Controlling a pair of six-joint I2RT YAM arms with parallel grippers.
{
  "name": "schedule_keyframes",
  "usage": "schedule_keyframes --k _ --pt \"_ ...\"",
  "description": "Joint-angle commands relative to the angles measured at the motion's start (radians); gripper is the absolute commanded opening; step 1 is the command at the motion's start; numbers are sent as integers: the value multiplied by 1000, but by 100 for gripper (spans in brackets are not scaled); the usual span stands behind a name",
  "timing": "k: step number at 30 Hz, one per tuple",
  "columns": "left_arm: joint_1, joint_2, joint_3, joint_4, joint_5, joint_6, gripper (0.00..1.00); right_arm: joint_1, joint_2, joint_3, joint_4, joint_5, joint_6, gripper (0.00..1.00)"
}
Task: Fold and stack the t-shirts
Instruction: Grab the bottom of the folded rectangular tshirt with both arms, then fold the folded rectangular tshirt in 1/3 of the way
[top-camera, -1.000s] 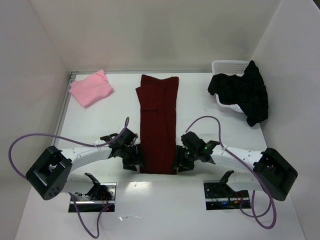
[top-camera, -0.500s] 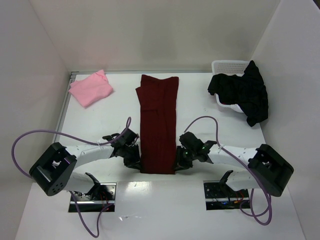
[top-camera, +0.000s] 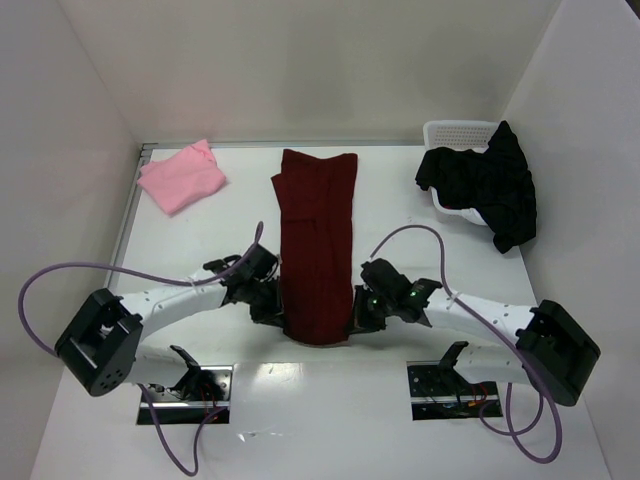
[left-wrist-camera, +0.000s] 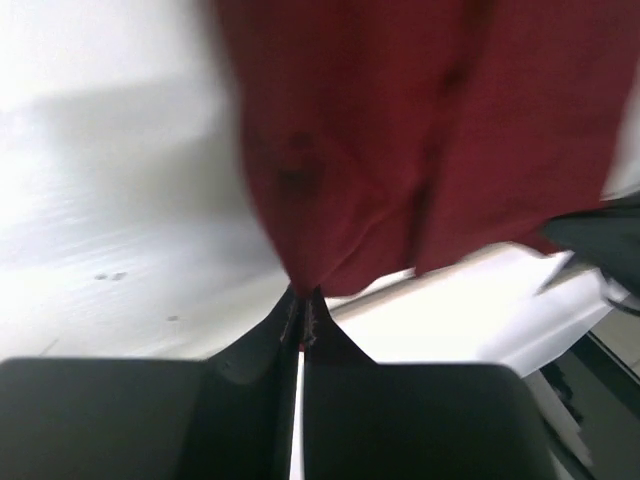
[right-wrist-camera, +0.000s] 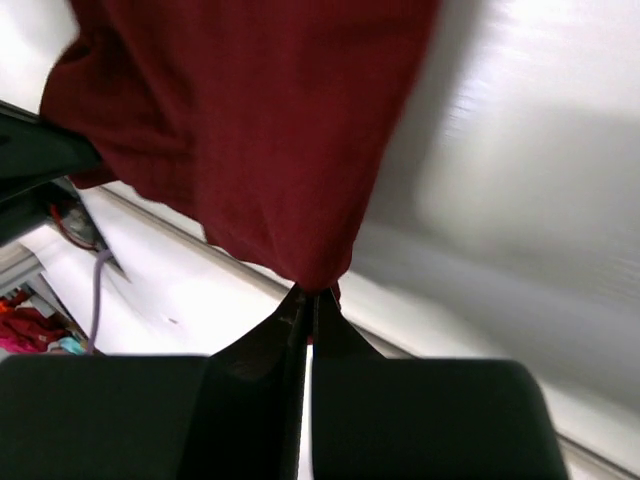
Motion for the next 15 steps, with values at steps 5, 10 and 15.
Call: schedule_keyframes --k 5,10,15 --pt "60 -35 225 -111 -63 106 0 -84 -5 196 -82 52 -86 0" --pt "157 43 314 -111 -18 230 0 -217 82 309 -93 43 -191 0" --pt "232 196 459 -111 40 331 0 -288 246 450 -61 19 -269 0"
